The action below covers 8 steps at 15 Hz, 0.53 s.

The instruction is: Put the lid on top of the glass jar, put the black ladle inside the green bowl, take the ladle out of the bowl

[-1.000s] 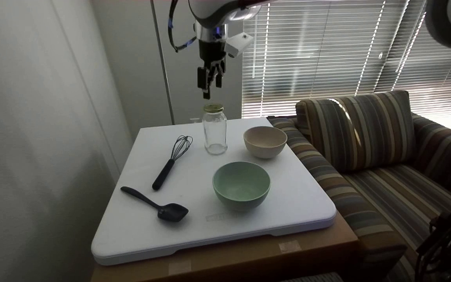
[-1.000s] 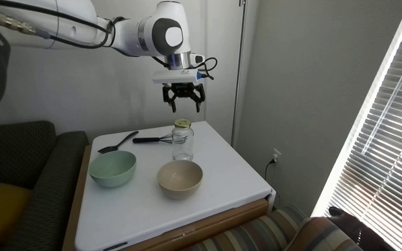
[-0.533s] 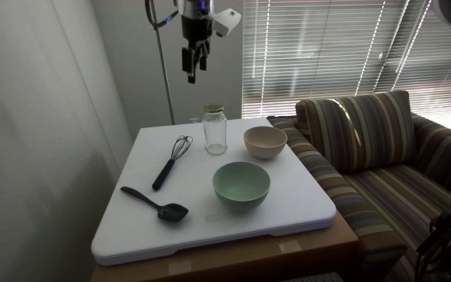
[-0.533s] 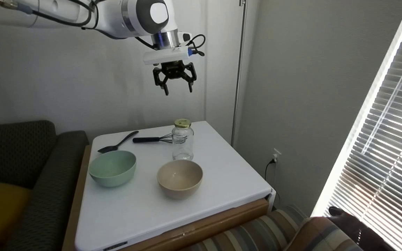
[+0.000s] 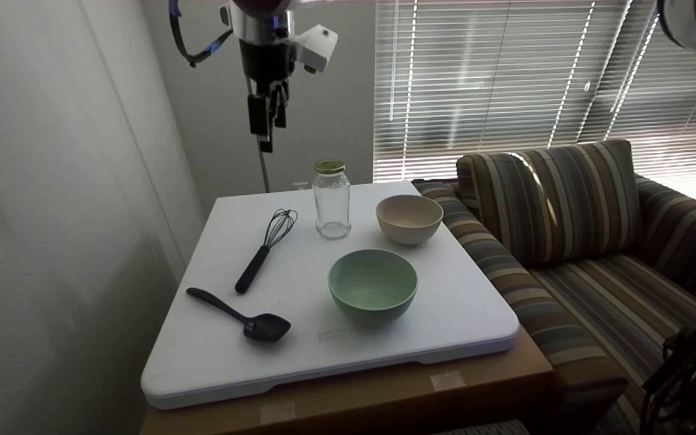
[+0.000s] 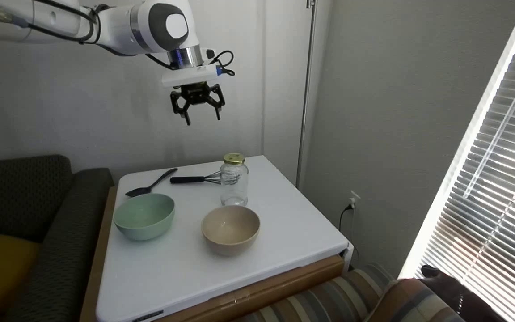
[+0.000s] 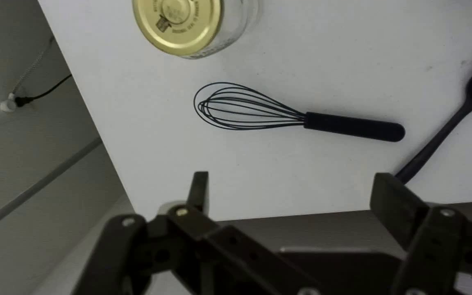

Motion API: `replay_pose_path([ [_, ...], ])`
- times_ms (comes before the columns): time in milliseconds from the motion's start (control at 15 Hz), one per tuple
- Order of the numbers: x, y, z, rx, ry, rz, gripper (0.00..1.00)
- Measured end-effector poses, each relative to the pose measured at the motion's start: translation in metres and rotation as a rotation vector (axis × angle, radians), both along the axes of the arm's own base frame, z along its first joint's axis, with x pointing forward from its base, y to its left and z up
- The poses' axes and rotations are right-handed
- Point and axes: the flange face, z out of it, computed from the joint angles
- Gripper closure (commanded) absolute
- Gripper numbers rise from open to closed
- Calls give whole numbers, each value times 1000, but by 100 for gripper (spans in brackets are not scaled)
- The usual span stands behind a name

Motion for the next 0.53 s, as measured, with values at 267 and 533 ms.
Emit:
replay_pose_path([
  [267, -6, 19, -29, 3, 34, -13, 0],
  [533, -12, 31, -62, 25, 58, -152, 0],
])
